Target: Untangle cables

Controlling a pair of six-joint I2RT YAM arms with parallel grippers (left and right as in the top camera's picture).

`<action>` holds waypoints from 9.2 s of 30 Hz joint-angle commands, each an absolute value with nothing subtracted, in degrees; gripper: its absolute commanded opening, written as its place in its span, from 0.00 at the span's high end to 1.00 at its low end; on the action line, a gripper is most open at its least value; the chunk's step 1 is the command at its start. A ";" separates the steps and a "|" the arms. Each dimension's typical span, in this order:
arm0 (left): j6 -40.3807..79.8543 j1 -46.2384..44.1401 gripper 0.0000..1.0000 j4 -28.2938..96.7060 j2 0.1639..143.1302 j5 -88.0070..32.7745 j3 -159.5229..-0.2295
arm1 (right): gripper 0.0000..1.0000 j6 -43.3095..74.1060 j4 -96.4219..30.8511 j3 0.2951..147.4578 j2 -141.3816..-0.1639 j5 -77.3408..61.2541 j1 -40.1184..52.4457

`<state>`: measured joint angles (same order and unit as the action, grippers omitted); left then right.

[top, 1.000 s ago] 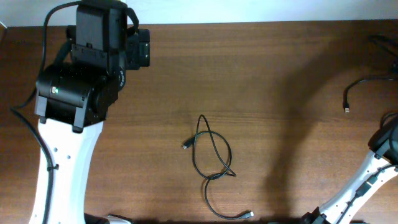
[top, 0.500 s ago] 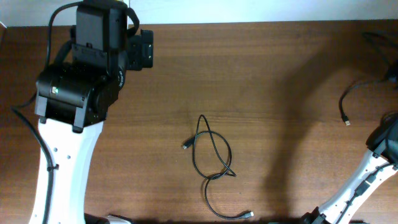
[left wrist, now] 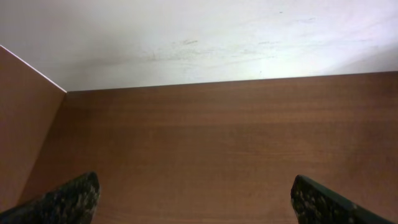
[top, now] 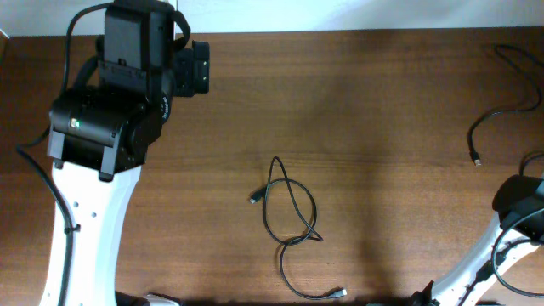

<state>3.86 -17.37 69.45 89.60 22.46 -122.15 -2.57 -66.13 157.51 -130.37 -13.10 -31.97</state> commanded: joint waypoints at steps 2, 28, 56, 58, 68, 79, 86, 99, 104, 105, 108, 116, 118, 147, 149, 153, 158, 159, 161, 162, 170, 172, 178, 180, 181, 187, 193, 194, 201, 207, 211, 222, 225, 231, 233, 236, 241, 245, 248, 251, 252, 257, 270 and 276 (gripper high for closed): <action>3.31 -17.08 0.01 69.52 89.17 22.46 -122.72 | 0.89 -6.28 -59.31 157.27 -136.05 -6.35 -31.55; 3.86 -17.15 0.01 71.64 89.17 21.78 -122.72 | 0.82 -15.86 -55.83 154.47 -163.13 -8.40 -41.28; 4.23 -17.12 0.01 72.31 89.19 20.71 -122.72 | 0.96 -4.23 -94.04 178.47 -133.38 -18.09 -23.38; 4.23 -17.12 0.01 71.81 89.23 20.71 -122.72 | 0.96 -4.21 -90.89 178.41 -133.43 -12.95 -22.83; 4.19 -17.08 0.01 72.93 90.00 24.80 -122.72 | 0.51 -48.12 -81.19 178.30 -145.93 -25.69 -23.92; 4.25 -17.08 0.01 71.55 90.04 25.93 -122.72 | 0.01 -48.90 -76.99 178.25 -167.89 -24.01 -32.38; 4.71 -17.10 0.01 71.50 90.04 25.69 -122.72 | 0.01 -48.90 -74.56 173.03 -171.89 -26.35 -33.67; 4.86 -17.08 0.01 73.06 90.04 24.64 -122.72 | 0.96 -32.40 -81.65 174.41 -156.05 -32.77 -32.93; 4.86 -17.08 0.01 73.06 90.04 24.64 -122.72 | 0.96 -20.86 -89.47 177.80 -138.30 -30.11 -31.14; 4.86 -17.08 0.01 73.06 90.04 24.64 -122.72 | 0.96 -20.88 -92.33 177.80 -135.41 -30.20 -31.14; 4.84 -17.08 0.01 72.86 90.04 24.73 -122.72 | 0.96 -20.95 -96.86 177.77 -126.56 -30.20 -31.24; 4.86 -17.08 0.01 73.08 90.04 24.84 -122.72 | 0.96 9.56 -81.28 176.33 -125.34 -2.33 -31.24; 4.86 -17.08 0.01 73.08 90.04 24.84 -122.72 | 0.96 9.50 -81.14 175.54 -127.31 -2.24 -30.35; 4.86 -17.12 0.01 73.17 90.04 21.15 -122.72 | 0.96 0.71 -83.22 164.70 -133.97 -2.24 -26.22; 4.86 -17.12 0.01 73.14 90.04 21.17 -122.72 | 0.96 2.22 -90.94 165.45 -126.67 -2.74 -26.22; 4.84 -17.12 0.01 72.58 90.43 21.17 -122.72 | 0.96 3.46 -96.86 165.14 -114.93 -3.86 -25.85; 4.84 -17.12 0.01 72.66 92.90 21.15 -122.72 | 0.96 3.46 -91.37 165.12 -116.75 2.24 -26.98; 4.86 -17.15 0.01 72.84 93.17 21.12 -122.72 | 0.96 3.46 -91.37 165.12 -119.20 2.24 -27.42; 4.84 -17.15 0.01 73.28 93.32 21.10 -122.72 | 0.96 3.44 -90.54 165.12 -125.99 2.22 -28.10; 4.84 -17.15 0.01 73.41 93.25 21.10 -122.72 | 0.96 3.44 -89.54 165.12 -130.37 2.22 -28.49; 4.86 -17.58 0.01 74.28 93.23 21.12 -122.72 | 0.96 1.72 -77.41 165.12 -154.10 2.24 -28.60; 4.86 -17.56 0.01 74.28 93.23 21.15 -122.72 | 0.96 1.74 -70.65 165.14 -154.01 2.17 -28.64; 4.86 -17.58 0.01 74.35 93.25 21.12 -122.72 | 0.96 0.25 -50.98 165.12 -154.01 -2.09 -27.81; 4.86 -17.56 0.01 74.65 93.23 20.51 -122.72 | 0.96 -1.80 -45.36 165.12 -154.06 -1.89 -27.81; 4.86 -17.58 0.01 74.70 93.23 20.51 -122.72 | 0.96 -2.46 -43.66 165.12 -154.08 -1.21 -27.81; 4.86 -17.56 0.01 74.63 93.25 20.53 -122.72 | 0.96 -8.97 -34.44 160.97 -155.96 2.17 -27.86; 4.86 -17.56 0.01 74.00 93.25 20.56 -122.72 | 0.96 -7.90 -26.96 142.91 -158.87 2.00 -27.77; 4.86 -17.56 0.01 74.04 93.25 20.51 -122.72 | 0.96 -7.90 -25.26 140.05 -158.87 2.02 -27.77; 4.89 -18.00 0.01 74.08 93.27 18.15 -122.72 | 0.03 -8.14 -20.91 131.57 -156.07 2.00 -27.70; 4.89 -18.00 0.01 74.22 93.27 18.17 -122.72 | 0.03 -8.14 -35.94 136.46 -137.80 -0.60 -25.52; 4.89 -17.98 0.01 74.00 93.32 18.44 -122.72 | 0.03 -10.31 -50.54 136.46 -120.01 -13.43 -18.85; 4.82 -17.93 0.01 66.78 93.32 25.63 -122.72 | 0.03 -17.12 -45.21 110.15 -86.98 -13.13 -5.98; 4.86 -17.93 0.01 67.16 93.32 27.00 -122.72 | 0.02 -13.19 -21.67 79.50 -75.26 -13.98 -5.91; 4.82 -17.26 0.01 66.41 93.34 27.07 -122.72 | 0.01 8.97 -25.19 62.28 -75.07 -26.68 7.07; 4.84 -17.08 0.01 66.35 93.32 27.05 -122.72 | 0.02 6.85 -32.95 62.26 -75.16 -24.12 16.16; 4.84 -17.08 0.01 66.37 93.32 27.05 -122.72 | 0.01 1.98 -43.57 62.04 -76.23 -15.79 29.43; 4.84 -17.08 0.01 66.52 93.32 27.00 -122.72 | 0.01 -0.80 -44.64 55.18 -77.41 -11.77 37.12; 4.84 -17.08 0.01 66.70 93.34 26.85 -122.69 | 0.43 -1.04 -36.75 46.50 -77.60 -17.93 37.12; 4.84 -17.08 0.01 67.83 93.34 26.85 -122.67 | 0.96 -1.06 -35.42 46.41 -77.62 -17.34 37.12; 4.86 -17.08 0.01 69.08 93.34 26.83 -122.67 | 0.96 -1.08 -33.39 46.46 -77.62 -17.37 37.12; 4.86 -17.08 0.01 69.34 93.34 26.79 -122.67 | 0.96 -1.10 -32.47 46.74 -77.62 -17.34 37.12; 4.89 -17.08 0.01 67.88 95.02 16.47 -122.67 | 0.96 -1.56 -42.48 76.73 -77.43 -8.64 35.53; 3.16 -17.41 0.01 58.19 103.35 -26.39 -122.67 | 0.96 -1.23 -54.68 103.09 -79.42 8.21 24.25; 3.11 -22.22 0.01 54.68 104.20 -32.82 -122.67 | 0.96 -1.30 -52.71 103.09 -80.09 12.29 24.23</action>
